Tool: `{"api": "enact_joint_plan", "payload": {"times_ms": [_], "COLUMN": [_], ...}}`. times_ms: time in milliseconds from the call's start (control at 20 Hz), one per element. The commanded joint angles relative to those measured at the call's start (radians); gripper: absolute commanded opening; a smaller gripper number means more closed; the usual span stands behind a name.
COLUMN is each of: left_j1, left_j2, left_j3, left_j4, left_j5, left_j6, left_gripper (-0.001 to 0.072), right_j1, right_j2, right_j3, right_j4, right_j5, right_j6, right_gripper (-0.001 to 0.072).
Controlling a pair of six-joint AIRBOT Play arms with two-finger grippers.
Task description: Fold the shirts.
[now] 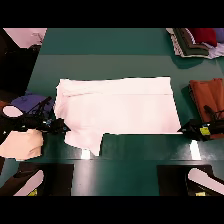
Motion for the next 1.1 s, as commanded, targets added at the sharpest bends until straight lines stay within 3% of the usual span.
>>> {"api": "enact_joint_plan", "payload": {"times_ms": [0,50,150,200,400,550,750,900,1050], "left_j1": [0.000,0.000,0.000,0.000,0.000,0.000,0.000,0.000,0.000], "left_j2": [0.001,0.001,0.001,0.001,0.001,0.033,0.223,0.261,0.223], "left_j3": [0.001,0.001,0.001,0.001,0.003,0.009,0.012,0.078,0.193], "left_j4": [-0.001,0.000,0.001,0.000,0.010,0.070,0.081,0.052,0.061], "left_j5": [0.001,-0.001,0.003,0.020,0.012,-0.050,-0.163,-0.169,-0.047], "left_j6": [0.002,0.002,0.001,0.001,-0.010,-0.056,-0.106,-0.144,-0.130], "left_gripper": [0.0024,0.0024,0.0024,0.0024,0.0022,0.0020,0.0021,0.0022,0.0022], "right_j1": [-0.006,-0.006,-0.006,-0.006,-0.006,-0.006,-0.006,0.068,0.205], "right_j2": [-0.039,-0.037,-0.016,0.006,0.135,0.272,0.495,0.583,0.506], "right_j3": [-0.022,-0.022,-0.022,-0.022,-0.022,-0.023,-0.022,0.004,0.118], "right_j4": [0.072,0.071,0.071,0.070,0.028,-0.056,-0.141,-0.137,-0.140], "right_j5": [-0.087,-0.096,-0.110,-0.121,-0.100,0.050,0.196,0.162,0.064], "right_j6": [-0.038,-0.037,-0.053,-0.058,-0.060,-0.032,0.060,0.135,0.204], "right_gripper": [0.0366,0.0352,0.0065,0.0011,0.0011,0.0010,0.0010,0.0010,0.0010]}}
